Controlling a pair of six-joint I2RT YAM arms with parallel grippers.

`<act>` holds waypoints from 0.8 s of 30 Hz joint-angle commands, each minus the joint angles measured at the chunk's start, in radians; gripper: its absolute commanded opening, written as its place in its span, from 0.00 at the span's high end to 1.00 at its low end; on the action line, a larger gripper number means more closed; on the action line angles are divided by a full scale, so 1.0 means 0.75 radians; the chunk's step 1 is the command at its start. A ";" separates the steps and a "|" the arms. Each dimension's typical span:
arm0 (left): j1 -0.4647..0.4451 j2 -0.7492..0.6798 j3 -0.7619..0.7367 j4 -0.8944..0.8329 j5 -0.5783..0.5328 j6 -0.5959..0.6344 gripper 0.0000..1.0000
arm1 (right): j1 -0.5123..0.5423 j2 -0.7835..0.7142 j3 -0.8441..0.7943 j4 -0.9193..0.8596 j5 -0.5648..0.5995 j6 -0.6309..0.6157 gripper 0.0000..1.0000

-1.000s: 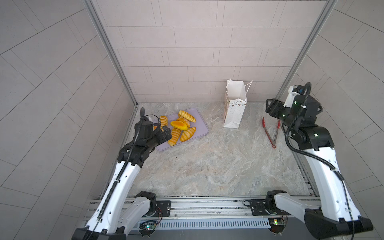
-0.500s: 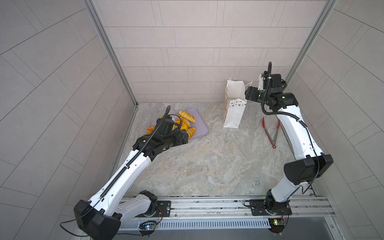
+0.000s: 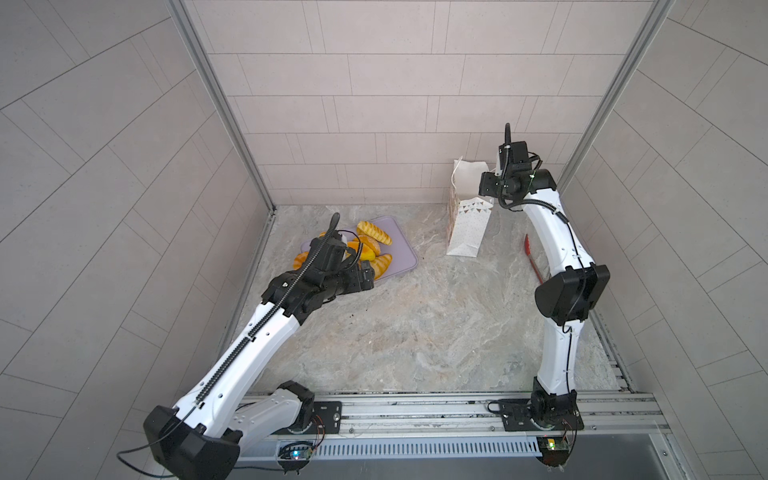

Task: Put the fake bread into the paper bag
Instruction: 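Reach the right gripper to the bag's top edge while the left moves over the tray, then grasp the bag's top edge with the right gripper and drag it toward the tray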

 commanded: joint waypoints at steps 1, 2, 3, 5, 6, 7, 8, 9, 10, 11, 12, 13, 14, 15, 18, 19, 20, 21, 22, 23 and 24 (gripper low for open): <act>0.009 -0.011 0.038 -0.044 -0.028 0.033 0.03 | 0.005 0.038 0.066 -0.050 0.040 -0.016 0.39; 0.013 -0.012 0.037 -0.048 -0.029 0.034 0.03 | 0.005 0.050 0.074 -0.048 0.043 -0.018 0.40; 0.014 -0.013 0.037 -0.049 -0.029 0.035 0.03 | 0.005 0.059 0.080 -0.048 0.044 -0.020 0.42; 0.023 -0.013 0.040 -0.052 -0.027 0.035 0.03 | 0.004 0.066 0.081 -0.046 0.053 -0.023 0.45; 0.028 -0.014 0.041 -0.053 -0.027 0.037 0.03 | 0.003 0.066 0.081 -0.046 0.053 -0.026 0.48; 0.030 -0.013 0.042 -0.051 -0.023 0.035 0.03 | 0.005 0.066 0.081 -0.047 0.049 -0.029 0.54; 0.035 -0.013 0.045 -0.047 -0.021 0.035 0.03 | 0.004 0.064 0.081 -0.052 0.046 -0.032 0.62; 0.039 -0.013 0.047 -0.045 -0.017 0.035 0.03 | 0.006 0.059 0.082 -0.060 0.045 -0.033 0.70; 0.043 -0.012 0.051 -0.043 -0.015 0.037 0.03 | 0.005 0.049 0.079 -0.070 0.045 -0.033 0.80; 0.048 -0.008 0.057 -0.043 -0.014 0.042 0.03 | 0.006 0.034 0.071 -0.082 0.043 -0.034 0.88; 0.056 -0.005 0.064 -0.043 -0.009 0.043 0.03 | 0.006 0.014 0.059 -0.089 0.043 -0.030 0.93; 0.065 0.000 0.070 -0.043 -0.001 0.049 0.03 | 0.007 -0.019 0.036 -0.096 0.041 -0.024 0.97; 0.075 0.005 0.081 -0.043 0.007 0.055 0.03 | 0.008 -0.056 0.003 -0.102 0.038 -0.020 0.98; 0.085 0.009 0.090 -0.040 0.014 0.058 0.03 | 0.007 -0.099 -0.027 -0.101 0.037 -0.020 1.00; 0.132 0.017 0.108 -0.033 0.058 0.064 0.03 | 0.008 -0.272 -0.198 -0.087 0.033 -0.009 1.00; 0.150 0.018 0.112 -0.028 0.075 0.060 0.03 | 0.007 -0.348 -0.286 -0.059 0.016 -0.006 1.00; 0.163 0.019 0.112 -0.023 0.089 0.060 0.03 | 0.010 -0.418 -0.379 -0.022 0.001 -0.013 1.00; 0.179 0.017 0.113 -0.018 0.100 0.061 0.03 | 0.013 -0.510 -0.486 0.027 -0.004 -0.015 1.00; 0.191 0.018 0.116 -0.014 0.110 0.061 0.03 | 0.016 -0.604 -0.605 0.076 -0.005 0.003 1.00; 0.198 0.019 0.120 -0.015 0.118 0.063 0.03 | 0.017 -0.680 -0.698 0.111 -0.009 0.024 1.00; 0.207 0.020 0.123 -0.014 0.122 0.067 0.03 | 0.022 -0.768 -0.792 0.141 -0.025 0.044 1.00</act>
